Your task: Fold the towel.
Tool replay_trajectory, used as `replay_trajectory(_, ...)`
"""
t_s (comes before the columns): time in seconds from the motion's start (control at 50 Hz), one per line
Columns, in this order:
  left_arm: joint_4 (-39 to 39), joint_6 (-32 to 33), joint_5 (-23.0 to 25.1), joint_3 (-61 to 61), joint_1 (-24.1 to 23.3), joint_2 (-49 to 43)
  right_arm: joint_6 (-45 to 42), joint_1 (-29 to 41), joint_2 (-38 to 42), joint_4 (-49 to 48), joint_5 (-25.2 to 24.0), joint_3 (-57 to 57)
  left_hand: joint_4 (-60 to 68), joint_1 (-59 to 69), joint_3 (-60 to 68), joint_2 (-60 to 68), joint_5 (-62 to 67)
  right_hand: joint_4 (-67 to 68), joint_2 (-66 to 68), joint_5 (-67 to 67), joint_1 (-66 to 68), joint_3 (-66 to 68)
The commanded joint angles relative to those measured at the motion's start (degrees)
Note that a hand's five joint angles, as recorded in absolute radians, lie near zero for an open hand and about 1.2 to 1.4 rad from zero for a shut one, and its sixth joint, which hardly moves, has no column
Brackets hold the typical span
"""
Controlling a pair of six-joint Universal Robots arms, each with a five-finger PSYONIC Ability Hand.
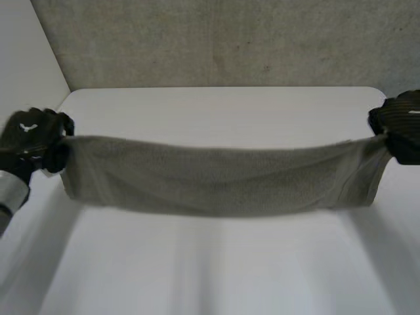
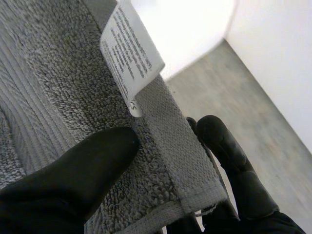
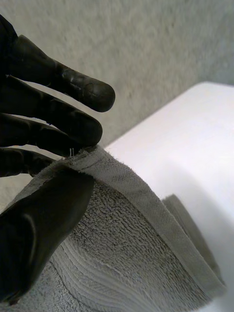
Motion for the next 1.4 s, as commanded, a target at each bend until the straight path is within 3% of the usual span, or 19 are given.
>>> replay_trajectory(0.02,-0.42,0.40,-2.12,9.90,-4.36,-16.86,-1.81,5.99,17.50,-2.52,7.17,-8.45,-6.94,-3.56,-8.89,-6.50,-14.68,3.13,3.29,1.94,3.65,2.97)
replay_trajectory(0.06,-0.51,1.02,-3.18,12.12,-5.25,-19.70,-1.98,8.70,25.37,-2.44,11.55,-14.13,-6.94,-3.56,-8.89,-6.50,-14.68,3.13,3.29,1.94,3.65,2.97)
replay_trajectory(0.12,-0.95,2.86,-4.85,16.69,-6.04,-24.53,-1.98,11.07,31.97,-2.61,14.27,-20.02,-6.94,-3.56,-8.89,-6.50,-14.68,3.13,3.29,1.94,3.65,2.97)
replay_trajectory(0.22,-1.74,4.97,-6.08,23.64,-7.45,-30.25,-1.46,12.31,40.58,-2.79,15.87,-28.10,-6.94,-3.56,-8.89,-6.50,-14.68,3.13,3.29,1.94,3.65,2.97)
replay_trajectory(0.34,-3.33,5.24,-7.31,32.78,-8.50,-37.10,-0.75,14.16,47.29,-3.31,17.72,-35.43,-6.94,-3.56,-8.89,-6.50,-14.68,3.13,3.29,1.94,3.65,2.97)
replay_trajectory(0.42,-5.43,5.24,-10.03,38.82,-8.59,-41.40,-0.66,15.65,51.24,-6.20,21.92,-39.73,-6.94,-3.56,-8.89,-6.50,-14.68,3.13,3.29,1.94,3.65,2.97)
replay_trajectory(0.44,-6.04,5.15,-10.56,40.32,-8.76,-42.45,-0.58,15.91,51.77,-7.43,23.07,-40.34,-14.74,-11.37,-16.69,-14.31,-22.48,3.13,3.29,1.94,3.65,2.97)
replay_trajectory(0.46,-6.05,5.15,-10.56,40.33,-8.77,-42.46,-0.57,15.92,51.78,-7.45,23.08,-40.35,-14.82,-11.45,-16.77,-14.39,-22.56,3.13,3.29,1.94,3.65,2.97)
replay_trajectory(0.5,-7.88,5.23,-10.83,42.09,-9.29,-43.78,-0.49,16.44,52.21,-9.46,25.18,-40.53,-74.40,-71.03,-76.35,-73.96,-82.14,-66.87,-66.71,-68.06,-66.35,-67.03)
replay_trajectory(0.66,-10.18,4.36,-11.00,41.13,-10.52,-42.38,0.92,17.41,51.69,-10.08,27.38,-38.59,-76.72,-73.35,-78.67,-76.29,-84.47,-66.87,-66.71,-68.06,-66.35,-67.03)
replay_trajectory(0.72,-10.27,4.36,-11.00,40.16,-10.70,-41.15,4.34,18.03,45.74,-9.73,27.30,-34.13,-76.72,-73.35,-78.67,-76.29,-84.47,-66.87,-66.71,-68.06,-66.35,-67.03)
replay_trajectory(0.9,-9.57,2.77,-10.92,27.94,-10.52,-25.59,8.57,17.41,31.38,-9.99,26.59,-20.66,-76.72,-73.35,-78.67,-76.29,-84.47,-66.87,-66.71,-68.06,-66.35,-67.03)
replay_trajectory(1.0,-9.39,-2.67,-10.92,22.67,-10.61,-19.35,8.74,17.15,24.35,-10.35,26.42,-11.70,-76.72,-73.35,-78.67,-76.29,-84.47,-66.87,-66.71,-68.06,-66.35,-67.03)
replay_trajectory(1.04,-9.39,-8.62,-11.00,20.31,-10.70,-16.81,9.00,17.15,21.55,-10.61,26.16,-6.19,-76.55,-73.18,-78.50,-76.12,-84.30,-61.97,-61.81,-63.16,-61.45,-62.13)
replay_trajectory(1.18,-11.84,-19.45,-13.01,18.54,-11.92,-15.57,9.01,16.18,21.19,-15.88,22.90,2.45,-76.55,-73.18,-78.50,-76.12,-84.30,-58.54,-58.38,-59.73,-58.02,-58.70)
replay_trajectory(1.26,-13.17,-19.73,-17.67,17.22,-14.38,-16.18,8.92,13.99,22.41,-19.39,21.76,4.82,-76.55,-73.18,-78.50,-76.12,-84.30,-56.20,-56.04,-57.39,-55.68,-56.36)
replay_trajectory(1.4,-12.38,-19.72,-19.62,14.67,-14.48,-16.01,8.48,13.63,29.01,-21.51,20.44,4.03,-76.72,-73.35,-78.67,-76.29,-84.47,-46.76,-46.60,-47.96,-46.25,-46.93)
